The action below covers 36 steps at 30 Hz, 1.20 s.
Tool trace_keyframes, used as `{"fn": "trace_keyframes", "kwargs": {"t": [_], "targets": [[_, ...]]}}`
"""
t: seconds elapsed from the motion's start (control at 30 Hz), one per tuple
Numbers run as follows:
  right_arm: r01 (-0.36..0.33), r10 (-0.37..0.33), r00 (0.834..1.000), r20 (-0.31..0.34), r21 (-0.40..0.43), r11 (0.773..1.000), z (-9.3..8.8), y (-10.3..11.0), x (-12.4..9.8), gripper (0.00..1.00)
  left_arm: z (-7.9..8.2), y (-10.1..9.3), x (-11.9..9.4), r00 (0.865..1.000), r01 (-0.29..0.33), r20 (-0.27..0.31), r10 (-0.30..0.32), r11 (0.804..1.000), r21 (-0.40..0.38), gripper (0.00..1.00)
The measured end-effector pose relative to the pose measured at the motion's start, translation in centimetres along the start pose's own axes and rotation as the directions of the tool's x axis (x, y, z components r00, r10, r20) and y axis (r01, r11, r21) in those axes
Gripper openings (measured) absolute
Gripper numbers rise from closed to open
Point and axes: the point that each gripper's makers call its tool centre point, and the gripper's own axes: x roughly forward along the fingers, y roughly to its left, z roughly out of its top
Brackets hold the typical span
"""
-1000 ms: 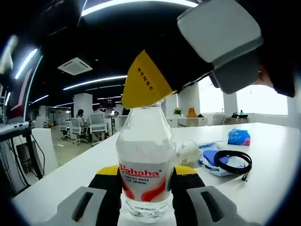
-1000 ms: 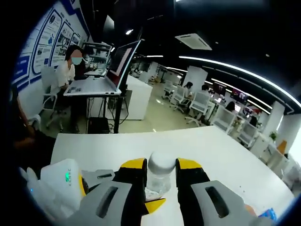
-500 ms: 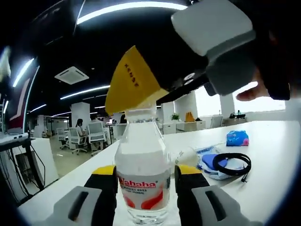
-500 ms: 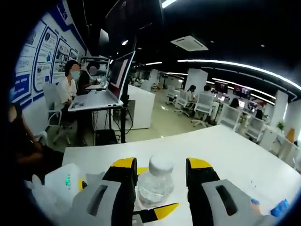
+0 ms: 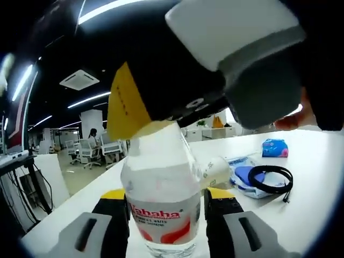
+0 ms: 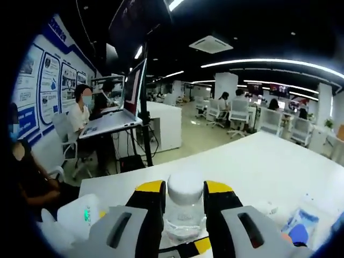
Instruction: Arrange the tabletop items into an orderly group along one side of the table until the central work area is clear of visible clutter.
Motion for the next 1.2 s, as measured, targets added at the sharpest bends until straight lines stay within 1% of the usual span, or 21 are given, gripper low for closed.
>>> {"fn": "trace_keyframes", "kwargs": {"t": [0.07,0.13,0.23,0.3,0.37,0.4,0.47,0.6,0.77,0.97,1.0,1.2], "targets": [[-0.004,0.005,1.0,0.006,-0.013,1.0,0.0,0.1,0.1,0.23,0.0,0.0,0.1,1.0,0.005,0.001,-0.005,1.0,-0.006,0.49],[-0.001,0.001,1.0,0.006,-0.011,1.0,0.0,0.1,0.0,0.23,0.0,-0.5,0.0,1.0,0.013,-0.001,-0.013,1.0,-0.004,0.47],[0.004,-0.003,1.0,0.012,-0.032,0.999,0.0,0.2,-0.1,0.23,0.0,-0.4,-0.2,1.0,0.002,0.002,-0.002,1.0,-0.008,0.46],[-0.006,0.006,1.0,0.017,-0.011,1.0,0.0,0.1,-0.2,0.22,0.0,-0.4,-0.2,1.0,0.004,0.002,-0.004,1.0,-0.014,0.45],[-0.01,0.01,1.0,0.019,-0.016,1.0,0.0,0.1,-0.3,0.22,0.0,-0.4,-0.2,1.0,0.003,-0.003,-0.003,1.0,-0.021,0.45],[-0.014,0.014,1.0,0.014,-0.027,1.0,0.0,0.2,-0.3,0.22,0.0,-0.5,-0.2,1.0,0.002,-0.008,-0.002,1.0,-0.024,0.44],[-0.019,0.019,1.0,0.011,-0.016,1.0,0.0,0.0,-0.3,0.21,-0.1,-0.5,-0.2,1.0,0.005,-0.013,-0.005,1.0,-0.028,0.44],[-0.023,0.023,1.0,-0.005,-0.029,0.999,0.0,0.0,-0.2,0.21,-0.1,-0.5,0.1,1.0,0.01,-0.026,-0.011,0.999,-0.033,0.44],[-0.023,0.022,1.0,-0.01,-0.037,0.999,0.2,-0.3,0.2,0.21,0.0,-0.2,0.8,0.999,0.013,-0.035,-0.014,0.999,-0.035,0.44],[-0.014,0.014,1.0,-0.005,-0.04,0.999,1.1,-1.1,0.8,0.21,0.7,0.2,1.7,0.999,0.017,-0.045,-0.019,0.999,-0.03,0.43],[-0.013,0.013,1.0,-0.005,-0.036,0.999,1.2,-1.3,1.0,0.21,0.7,0.4,2.0,0.998,0.018,-0.055,-0.02,0.999,-0.028,0.43],[-0.008,0.008,1.0,-0.003,-0.043,0.999,1.3,-1.9,1.9,0.21,0.6,0.8,3.2,0.997,0.025,-0.069,-0.027,0.999,-0.027,0.44]]}}
